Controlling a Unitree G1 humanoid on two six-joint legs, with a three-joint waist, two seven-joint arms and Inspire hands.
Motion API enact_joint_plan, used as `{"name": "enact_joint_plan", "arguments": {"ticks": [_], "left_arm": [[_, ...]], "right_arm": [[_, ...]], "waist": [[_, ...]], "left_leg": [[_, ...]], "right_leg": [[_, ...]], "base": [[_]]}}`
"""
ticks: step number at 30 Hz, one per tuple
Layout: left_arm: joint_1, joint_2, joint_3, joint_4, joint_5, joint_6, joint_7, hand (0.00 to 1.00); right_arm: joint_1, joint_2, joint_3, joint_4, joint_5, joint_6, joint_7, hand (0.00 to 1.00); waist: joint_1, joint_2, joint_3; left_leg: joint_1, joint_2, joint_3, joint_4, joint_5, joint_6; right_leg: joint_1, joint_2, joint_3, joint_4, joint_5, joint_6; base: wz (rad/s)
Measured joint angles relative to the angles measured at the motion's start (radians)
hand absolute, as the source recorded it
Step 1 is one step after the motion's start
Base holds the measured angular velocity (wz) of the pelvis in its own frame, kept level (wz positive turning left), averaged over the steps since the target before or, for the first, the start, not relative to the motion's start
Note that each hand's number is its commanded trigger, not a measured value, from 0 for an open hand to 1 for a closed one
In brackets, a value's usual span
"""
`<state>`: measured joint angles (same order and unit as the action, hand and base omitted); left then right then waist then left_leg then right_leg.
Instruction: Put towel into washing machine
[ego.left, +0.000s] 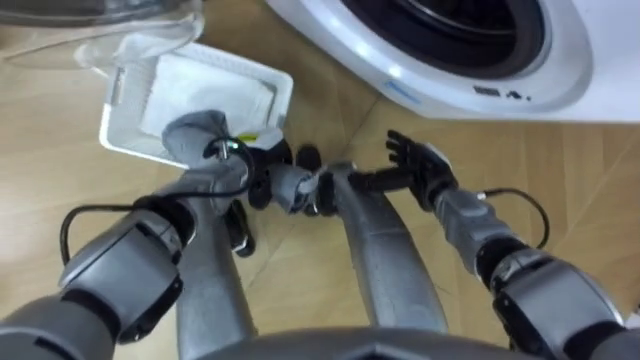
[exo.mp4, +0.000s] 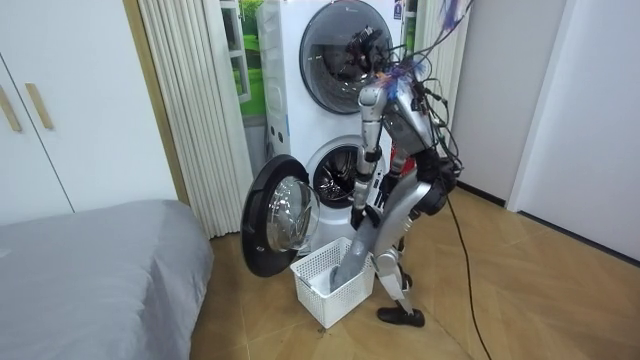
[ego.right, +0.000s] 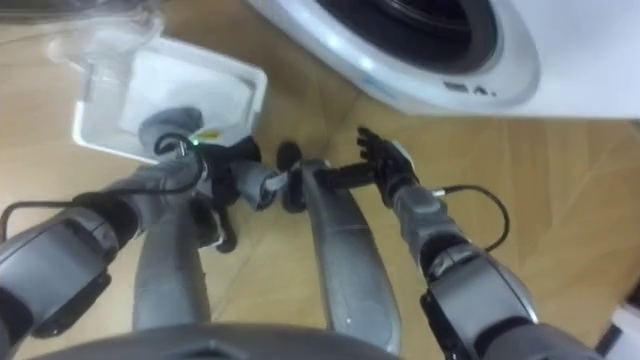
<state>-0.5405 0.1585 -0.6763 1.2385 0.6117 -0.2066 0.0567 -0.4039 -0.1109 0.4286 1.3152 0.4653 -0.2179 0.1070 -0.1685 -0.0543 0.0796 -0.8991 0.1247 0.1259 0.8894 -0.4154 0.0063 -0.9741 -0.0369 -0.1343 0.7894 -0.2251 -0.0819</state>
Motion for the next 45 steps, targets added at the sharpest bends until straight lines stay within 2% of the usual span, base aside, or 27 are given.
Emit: {"name": "enact_joint_plan", "arguments": {"ticks": [5, 8, 9, 11, 15, 17, 18, 20, 23, 28, 30, 32, 34, 38, 42, 43, 44, 45], "left_arm": [[0.014, 0.015, 0.107, -0.013, -0.135, -0.011, 0.044, 1.00], [0.032, 0.017, 0.184, -0.068, -0.211, -0.021, 0.054, 1.00], [0.033, 0.016, 0.190, -0.077, -0.231, -0.023, 0.056, 1.00], [0.036, 0.010, 0.193, -0.100, -0.350, -0.033, 0.058, 1.00], [0.052, 0.000, 0.196, -0.139, -0.587, -0.043, 0.006, 1.00], [0.070, -0.010, 0.194, -0.195, -0.767, -0.044, -0.051, 1.00], [0.073, -0.013, 0.191, -0.208, -0.815, -0.044, -0.067, 1.00], [0.093, -0.032, 0.191, -0.233, -1.001, -0.044, -0.143, 1.00], [0.127, -0.054, 0.161, -0.239, -1.166, -0.041, -0.220, 1.00], [0.185, -0.063, 0.157, -0.300, -1.332, -0.021, -0.310, 1.00], [0.191, -0.068, 0.141, -0.324, -1.369, -0.013, -0.324, 1.00], [0.189, -0.069, 0.131, -0.328, -1.401, 0.007, -0.350, 1.00], [0.189, -0.070, 0.132, -0.328, -1.437, 0.019, -0.357, 1.00], [0.190, -0.074, 0.131, -0.345, -1.519, 0.043, -0.384, 1.00], [0.190, -0.089, 0.130, -0.355, -1.594, 0.053, -0.389, 1.00], [0.190, -0.090, 0.123, -0.355, -1.626, 0.056, -0.390, 1.00], [0.191, -0.091, 0.118, -0.357, -1.662, 0.057, -0.390, 1.00], [0.191, -0.091, 0.116, -0.360, -1.680, 0.058, -0.390, 1.00]], "right_arm": [[0.002, -0.013, -0.028, 0.005, 0.005, 0.009, 0.005, 0.00], [0.003, -0.020, -0.041, 0.009, -0.006, 0.007, 0.009, 0.00], [0.004, -0.021, -0.040, 0.008, -0.006, 0.007, 0.010, 0.00], [0.011, -0.022, -0.038, 0.005, -0.005, 0.007, 0.015, 0.00], [0.036, -0.020, -0.039, -0.009, -0.013, 0.003, 0.016, 0.00], [0.050, -0.019, -0.038, -0.013, -0.035, 0.001, 0.013, 0.00], [0.052, -0.018, -0.038, -0.013, -0.035, 0.001, 0.013, 0.00], [0.053, -0.010, -0.038, -0.013, -0.044, 0.000, 0.013, 0.00], [0.065, 0.000, -0.038, -0.029, -0.045, 0.001, 0.005, 0.00], [0.069, 0.008, -0.038, -0.054, -0.047, 0.003, 0.006, 0.00], [0.082, 0.011, -0.037, -0.081, -0.052, 0.014, 0.007, 0.00], [0.088, 0.019, -0.037, -0.116, -0.056, 0.029, 0.011, 0.00], [0.089, 0.025, -0.039, -0.115, -0.056, 0.037, 0.014, 0.00], [0.092, 0.039, -0.037, -0.116, -0.090, 0.046, 0.017, 0.00], [0.095, 0.046, -0.037, -0.114, -0.116, 0.045, 0.011, 0.00], [0.096, 0.045, -0.036, -0.114, -0.116, 0.045, 0.006, 0.28], [0.098, 0.044, -0.036, -0.116, -0.116, 0.045, 0.005, 0.62], [0.099, 0.044, -0.037, -0.117, -0.116, 0.044, 0.005, 1.00]], "waist": [[0.037, 0.010, 0.0020], [0.037, 0.018, 0.0026], [0.037, 0.021, 0.0027], [0.038, 0.023, 0.0028], [0.051, 0.030, 0.0032], [0.061, 0.030, 0.0031], [0.063, 0.030, 0.0031], [0.069, 0.029, 0.0023], [0.067, 0.028, 0.0005], [0.067, 0.019, -0.0053], [0.067, 0.015, -0.0078], [0.065, 0.003, -0.0186], [0.065, -0.004, -0.0238], [0.068, -0.002, -0.0267], [0.067, 0.002, -0.0290], [0.067, 0.002, -0.0291], [0.065, 0.002, -0.0299], [0.064, 0.002, -0.0311]], "left_leg": [[0.082, 0.002, 0.005, -0.027, 0.003, 0.003], [0.110, 0.000, 0.006, -0.034, 0.006, 0.010], [0.115, -0.002, 0.006, -0.037, 0.007, 0.012], [0.140, -0.018, 0.006, -0.060, 0.018, 0.020], [0.163, -0.021, 0.010, -0.075, 0.023, 0.027], [0.164, -0.032, 0.008, -0.083, 0.029, 0.031], [0.163, -0.033, 0.008, -0.086, 0.031, 0.032], [0.167, -0.035, 0.009, -0.101, 0.039, 0.033], [0.191, -0.034, 0.006, -0.121, 0.043, 0.031], [0.199, -0.034, -0.001, -0.133, 0.046, 0.028], [0.193, -0.034, -0.005, -0.126, 0.046, 0.028], [0.192, -0.033, -0.007, -0.124, 0.046, 0.029], [0.194, -0.033, -0.011, -0.122, 0.046, 0.029], [0.196, -0.034, -0.021, -0.118, 0.047, 0.030], [0.201, -0.037, -0.022, -0.126, 0.056, 0.033], [0.207, -0.037, -0.021, -0.128, 0.056, 0.033], [0.211, -0.038, -0.022, -0.130, 0.057, 0.032], [0.212, -0.038, -0.022, -0.133, 0.058, 0.031]], "right_leg": [[0.091, 0.000, -0.007, -0.028, 0.000, 0.006], [0.122, -0.012, -0.014, -0.037, -0.003, 0.012], [0.128, -0.015, -0.017, -0.040, -0.003, 0.013], [0.151, -0.032, -0.020, -0.048, -0.001, 0.020], [0.175, -0.035, -0.016, -0.065, 0.007, 0.031], [0.173, -0.047, -0.020, -0.061, 0.007, 0.031], [0.173, -0.049, -0.021, -0.062, 0.008, 0.031], [0.180, -0.050, -0.025, -0.079, 0.013, 0.035], [0.210, -0.049, -0.036, -0.101, 0.014, 0.035], [0.226, -0.047, -0.047, -0.114, 0.014, 0.035], [0.225, -0.048, -0.052, -0.113, 0.014, 0.035], [0.226, -0.049, -0.056, -0.113, 0.014, 0.035], [0.231, -0.048, -0.059, -0.115, 0.014, 0.035], [0.244, -0.047, -0.064, -0.126, 0.020, 0.039], [0.252, -0.048, -0.064, -0.133, 0.029, 0.041], [0.256, -0.048, -0.063, -0.133, 0.029, 0.041], [0.260, -0.048, -0.062, -0.133, 0.029, 0.041], [0.260, -0.048, -0.062, -0.134, 0.029, 0.041]], "base": [[0.03], [0.13], [0.16], [0.19], [0.03], [0.11], [0.11], [0.05], [0.06], [0.03], [0.06], [0.00], [0.05], [0.06], [0.03], [0.00], [0.00], [0.05]]}}
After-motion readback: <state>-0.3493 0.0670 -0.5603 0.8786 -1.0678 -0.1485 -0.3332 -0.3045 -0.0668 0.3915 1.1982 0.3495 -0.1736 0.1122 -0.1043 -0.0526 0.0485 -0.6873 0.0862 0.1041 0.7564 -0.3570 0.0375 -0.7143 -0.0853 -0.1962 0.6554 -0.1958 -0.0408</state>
